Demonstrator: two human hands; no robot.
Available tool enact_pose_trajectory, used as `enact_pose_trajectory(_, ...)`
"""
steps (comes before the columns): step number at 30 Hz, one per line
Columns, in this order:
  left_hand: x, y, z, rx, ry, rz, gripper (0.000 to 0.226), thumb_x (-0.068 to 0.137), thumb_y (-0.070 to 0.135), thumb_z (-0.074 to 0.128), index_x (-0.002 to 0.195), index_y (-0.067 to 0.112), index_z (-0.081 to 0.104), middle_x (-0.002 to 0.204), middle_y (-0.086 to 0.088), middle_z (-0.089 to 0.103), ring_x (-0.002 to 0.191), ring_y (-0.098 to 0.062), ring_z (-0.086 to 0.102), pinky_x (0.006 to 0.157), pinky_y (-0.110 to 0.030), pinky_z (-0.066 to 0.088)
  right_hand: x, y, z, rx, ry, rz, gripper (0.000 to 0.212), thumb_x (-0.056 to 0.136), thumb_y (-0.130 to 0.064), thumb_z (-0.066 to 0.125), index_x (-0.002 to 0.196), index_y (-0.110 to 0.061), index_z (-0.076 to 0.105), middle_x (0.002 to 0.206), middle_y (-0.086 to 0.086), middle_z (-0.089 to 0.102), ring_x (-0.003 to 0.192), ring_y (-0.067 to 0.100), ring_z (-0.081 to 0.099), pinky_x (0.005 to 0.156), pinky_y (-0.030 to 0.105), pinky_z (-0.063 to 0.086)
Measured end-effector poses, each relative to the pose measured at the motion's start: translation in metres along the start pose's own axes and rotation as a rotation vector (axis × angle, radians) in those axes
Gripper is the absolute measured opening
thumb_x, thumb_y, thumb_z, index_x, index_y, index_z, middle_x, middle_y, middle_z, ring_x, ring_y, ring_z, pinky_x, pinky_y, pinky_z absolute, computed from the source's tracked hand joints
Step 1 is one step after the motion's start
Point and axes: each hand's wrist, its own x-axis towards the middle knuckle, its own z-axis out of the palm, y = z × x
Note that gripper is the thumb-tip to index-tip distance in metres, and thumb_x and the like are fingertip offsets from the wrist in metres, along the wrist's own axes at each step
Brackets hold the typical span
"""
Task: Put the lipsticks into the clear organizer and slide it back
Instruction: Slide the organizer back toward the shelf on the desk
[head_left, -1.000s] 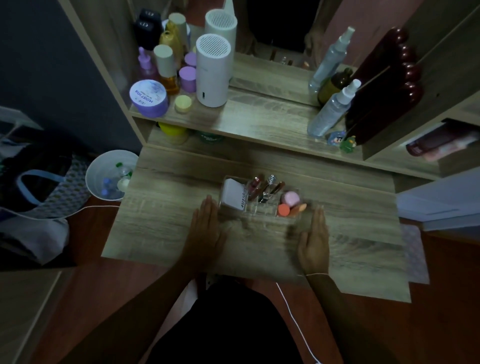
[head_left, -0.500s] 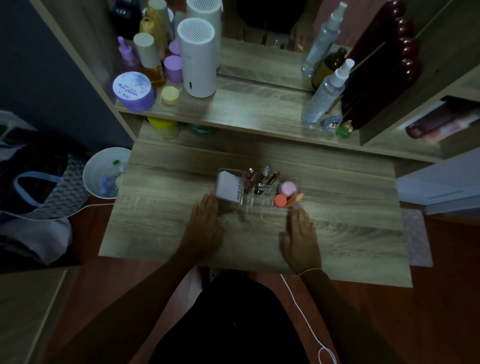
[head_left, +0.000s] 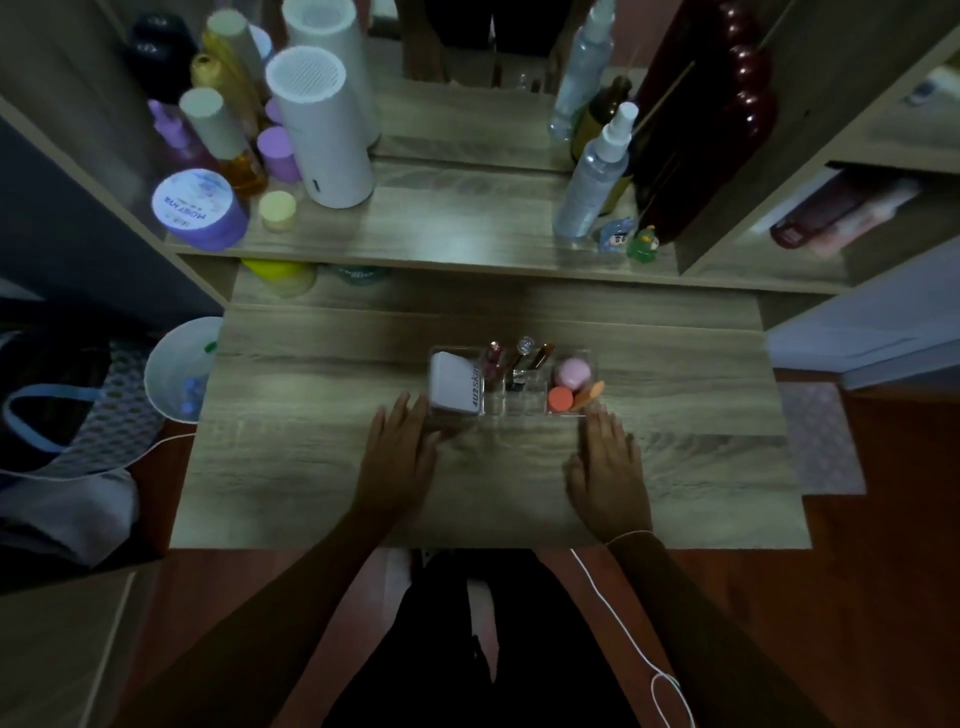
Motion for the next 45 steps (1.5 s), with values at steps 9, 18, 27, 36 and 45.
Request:
enact_pose_trajectory(9, 0.024, 0.036, 0.016, -0.035, 0.110, -0.047, 0.043, 0.088, 0.024, 0.049, 0.125, 0.003, 0.055, 0.128, -0.024, 0.058, 0.123, -0.037, 0.051, 0.110, -0.051, 0.027, 0.009, 0.051, -0.012, 0.003, 0.036, 0.004, 0.061, 0.094, -0.035, 0.051, 0.147, -0.013, 0.031, 0.154, 0.011, 0.035, 0.144, 0.031, 0.028, 0.117, 0.053, 0.021)
enact_pose_trajectory(18, 0.046, 0.078, 0.039, -0.022, 0.084, -0.015, 0.043, 0.086, 0.028, 0.050, 0.118, 0.001, 0.060, 0.117, -0.022, 0.065, 0.112, -0.038, 0.056, 0.103, -0.054, 0.036, 0.017, 0.109, -0.023, 0.102, 0.163, 0.016, 0.052, 0.094, -0.034, 0.049, 0.142, -0.017, 0.041, 0.146, 0.008, 0.048, 0.135, 0.032, 0.043, 0.113, 0.054, 0.030)
enact_pose_trajectory(27, 0.063, 0.118, 0.059, -0.063, 0.050, -0.024, 0.045, 0.088, 0.032, 0.048, 0.126, 0.009, 0.055, 0.125, -0.015, 0.062, 0.118, -0.030, 0.052, 0.107, -0.049, 0.032, 0.021, 0.156, -0.033, 0.086, 0.152, 0.005, 0.053, 0.097, -0.040, 0.036, 0.147, -0.021, 0.032, 0.151, 0.006, 0.041, 0.139, 0.028, 0.037, 0.116, 0.052, 0.025)
enact_pose_trajectory(36, 0.075, 0.141, 0.075, -0.053, 0.032, 0.028, 0.039, 0.091, 0.026, 0.056, 0.126, 0.009, 0.053, 0.125, -0.013, 0.061, 0.118, -0.028, 0.051, 0.107, -0.048, 0.032, 0.024, 0.179, -0.047, 0.060, 0.184, 0.002, 0.052, 0.098, -0.036, 0.040, 0.147, -0.018, 0.032, 0.150, 0.007, 0.041, 0.140, 0.028, 0.036, 0.117, 0.051, 0.024)
enact_pose_trajectory(45, 0.082, 0.157, 0.082, -0.052, 0.061, 0.054, 0.039, 0.089, 0.018, 0.062, 0.124, 0.005, 0.055, 0.120, -0.018, 0.062, 0.114, -0.031, 0.054, 0.106, -0.053, 0.034, 0.033, 0.194, -0.051, 0.058, 0.154, 0.006, 0.050, 0.098, -0.031, 0.045, 0.144, -0.016, 0.037, 0.150, 0.008, 0.042, 0.142, 0.027, 0.033, 0.118, 0.052, 0.021)
